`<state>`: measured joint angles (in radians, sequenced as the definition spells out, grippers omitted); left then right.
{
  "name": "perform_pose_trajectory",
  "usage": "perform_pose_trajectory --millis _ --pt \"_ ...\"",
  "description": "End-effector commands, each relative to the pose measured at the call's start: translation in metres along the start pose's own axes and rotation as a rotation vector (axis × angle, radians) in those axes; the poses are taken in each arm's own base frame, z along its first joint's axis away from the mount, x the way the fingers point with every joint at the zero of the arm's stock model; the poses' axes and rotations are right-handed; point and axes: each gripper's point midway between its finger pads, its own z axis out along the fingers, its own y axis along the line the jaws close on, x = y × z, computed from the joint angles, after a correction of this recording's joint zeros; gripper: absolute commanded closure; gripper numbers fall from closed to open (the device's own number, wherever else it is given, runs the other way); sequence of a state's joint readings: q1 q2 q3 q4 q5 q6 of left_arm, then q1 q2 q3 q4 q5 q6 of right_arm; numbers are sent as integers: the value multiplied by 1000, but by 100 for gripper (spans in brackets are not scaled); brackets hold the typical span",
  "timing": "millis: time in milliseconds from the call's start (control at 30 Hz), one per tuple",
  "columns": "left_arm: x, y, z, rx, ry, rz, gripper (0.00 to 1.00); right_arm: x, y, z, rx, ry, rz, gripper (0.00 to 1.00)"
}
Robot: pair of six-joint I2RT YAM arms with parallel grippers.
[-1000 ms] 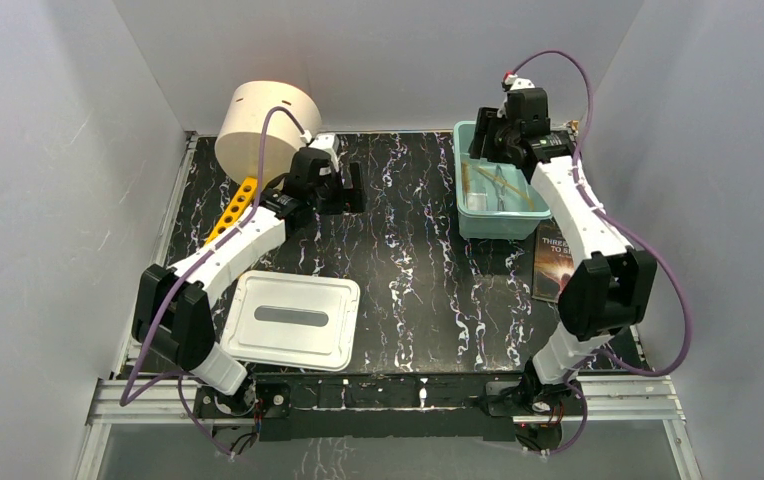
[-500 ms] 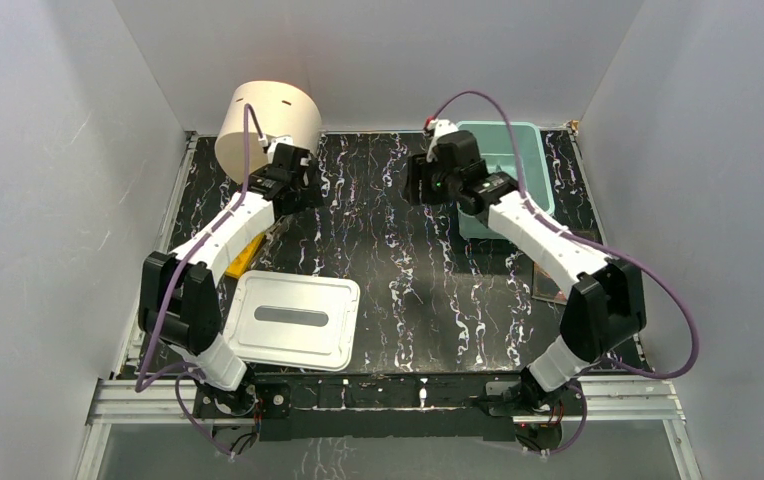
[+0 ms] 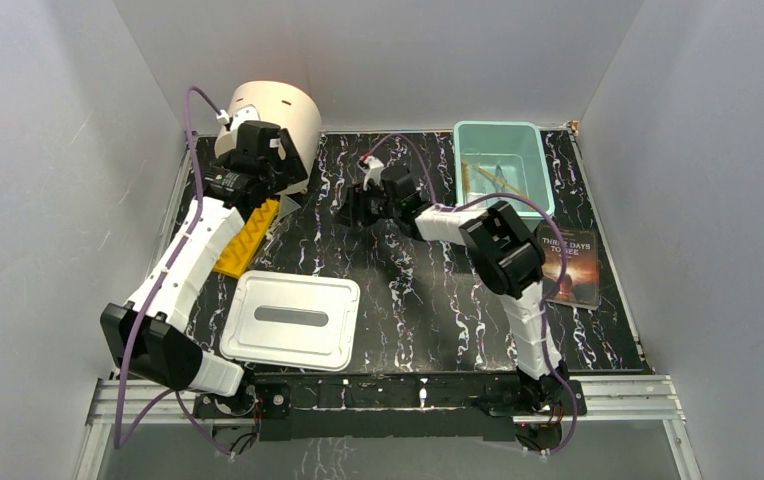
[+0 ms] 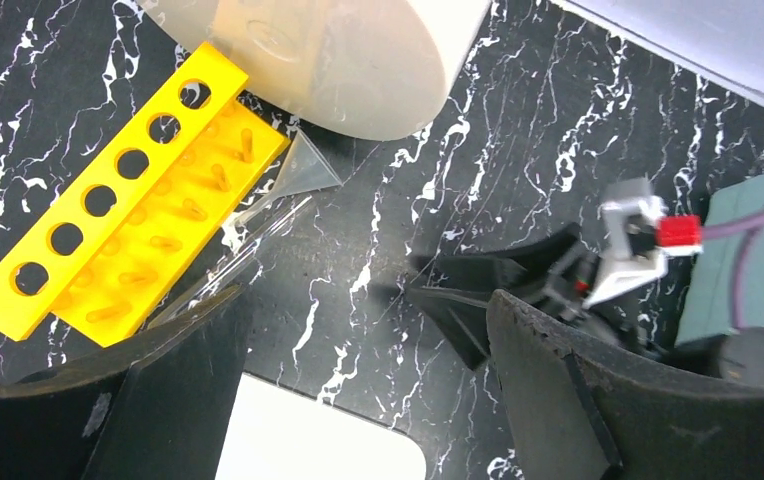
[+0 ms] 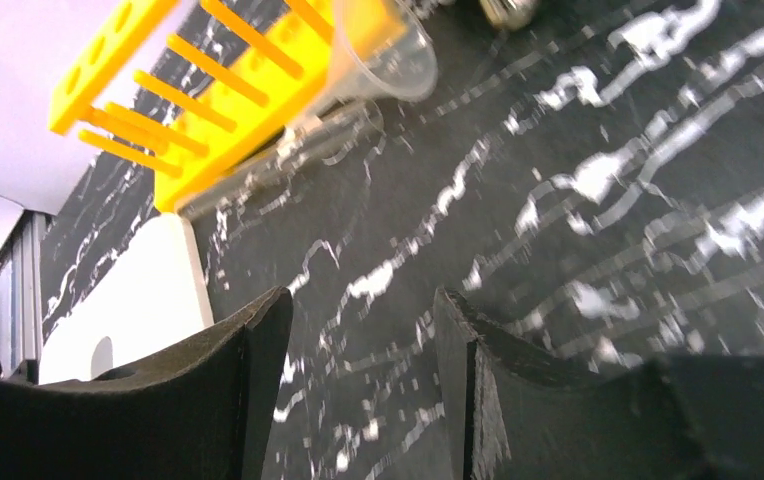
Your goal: Organize the chemistry lab equipment
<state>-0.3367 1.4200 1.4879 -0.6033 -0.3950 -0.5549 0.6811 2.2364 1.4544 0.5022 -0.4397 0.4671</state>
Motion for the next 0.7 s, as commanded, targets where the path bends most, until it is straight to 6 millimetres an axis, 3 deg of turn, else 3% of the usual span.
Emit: perform_pose_trajectory --millis 0,200,467,667 --pt "1 5 -18 13 48 -11 14 -58 52 26 -192 -200 -118 38" --pt "9 2 -20 38 86 2 14 -51 44 55 -198 -220 -91 38" --pt "14 1 -14 38 109 30 13 -54 25 78 -154 -247 -48 37" --pt "23 1 -7 21 153 29 12 -66 17 98 -146 -269 -48 37"
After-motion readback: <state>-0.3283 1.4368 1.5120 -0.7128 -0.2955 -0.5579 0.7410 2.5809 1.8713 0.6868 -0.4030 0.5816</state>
